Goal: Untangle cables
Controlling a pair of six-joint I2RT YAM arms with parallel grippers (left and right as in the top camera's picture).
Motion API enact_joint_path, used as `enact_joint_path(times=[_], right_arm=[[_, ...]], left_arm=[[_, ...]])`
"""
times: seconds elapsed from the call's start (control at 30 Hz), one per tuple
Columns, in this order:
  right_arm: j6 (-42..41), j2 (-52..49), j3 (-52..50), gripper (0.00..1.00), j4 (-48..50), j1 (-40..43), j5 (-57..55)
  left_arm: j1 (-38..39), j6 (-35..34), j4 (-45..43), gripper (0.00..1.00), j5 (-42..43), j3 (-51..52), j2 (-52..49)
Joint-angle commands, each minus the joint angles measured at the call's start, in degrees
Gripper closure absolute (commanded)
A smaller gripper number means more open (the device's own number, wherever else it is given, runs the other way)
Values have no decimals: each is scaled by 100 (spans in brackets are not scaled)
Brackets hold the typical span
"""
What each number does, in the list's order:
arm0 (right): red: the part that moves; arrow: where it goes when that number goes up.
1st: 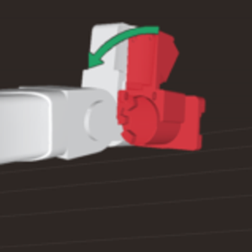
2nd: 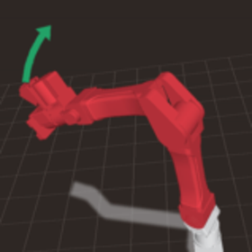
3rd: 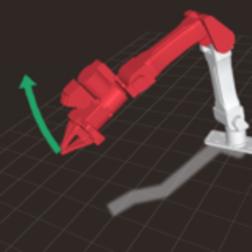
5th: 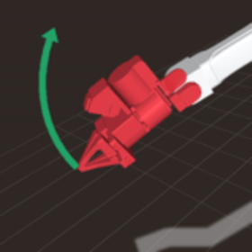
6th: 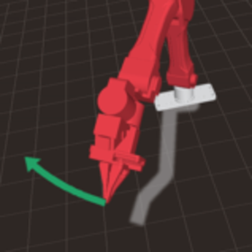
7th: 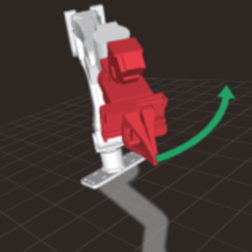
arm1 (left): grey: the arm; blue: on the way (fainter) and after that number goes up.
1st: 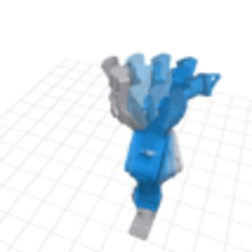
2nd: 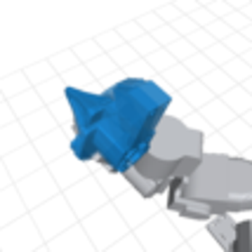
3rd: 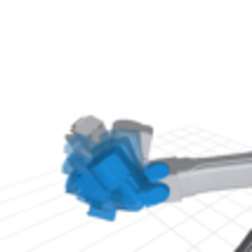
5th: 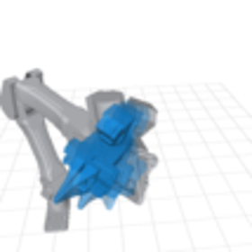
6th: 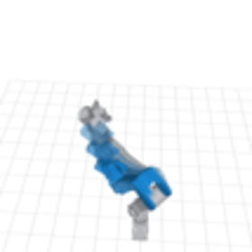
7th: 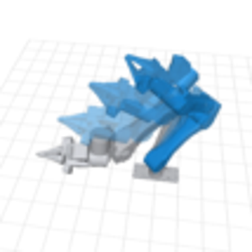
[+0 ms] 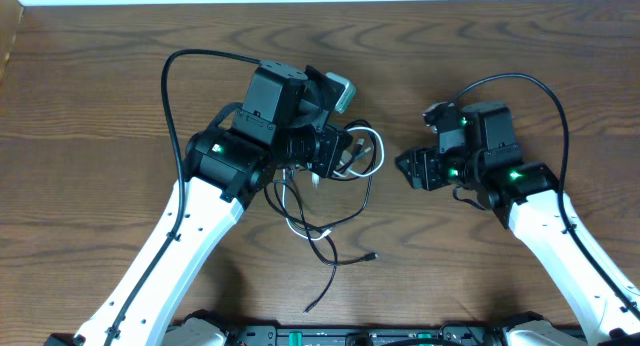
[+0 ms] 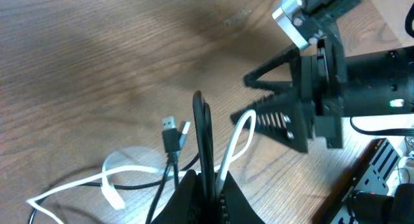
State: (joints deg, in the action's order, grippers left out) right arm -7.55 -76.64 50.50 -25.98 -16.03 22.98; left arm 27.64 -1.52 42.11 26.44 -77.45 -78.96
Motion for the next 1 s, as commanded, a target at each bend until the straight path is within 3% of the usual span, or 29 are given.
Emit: enact_joint_path(times=[0.0, 0.23, 0.37, 0.73, 0.97], right_arm=[[404, -20, -15, 34, 249, -15, 1792], [660, -20, -15, 38, 450, -15, 3093], [857, -20, -15, 35, 442, -15, 3571], [855, -20, -15, 31, 511, -15, 3580], [848, -20, -15, 34, 1062, -15, 3792]], left_arm=[[-7, -24, -44, 93, -50, -57, 87], [-7, 195, -39, 92, -68, -57, 85], [-7, 190, 4, 92, -623, -57, 85], [-7, 188, 70, 92, -654, -57, 85], [-7, 188, 68, 92, -136, -57, 85]])
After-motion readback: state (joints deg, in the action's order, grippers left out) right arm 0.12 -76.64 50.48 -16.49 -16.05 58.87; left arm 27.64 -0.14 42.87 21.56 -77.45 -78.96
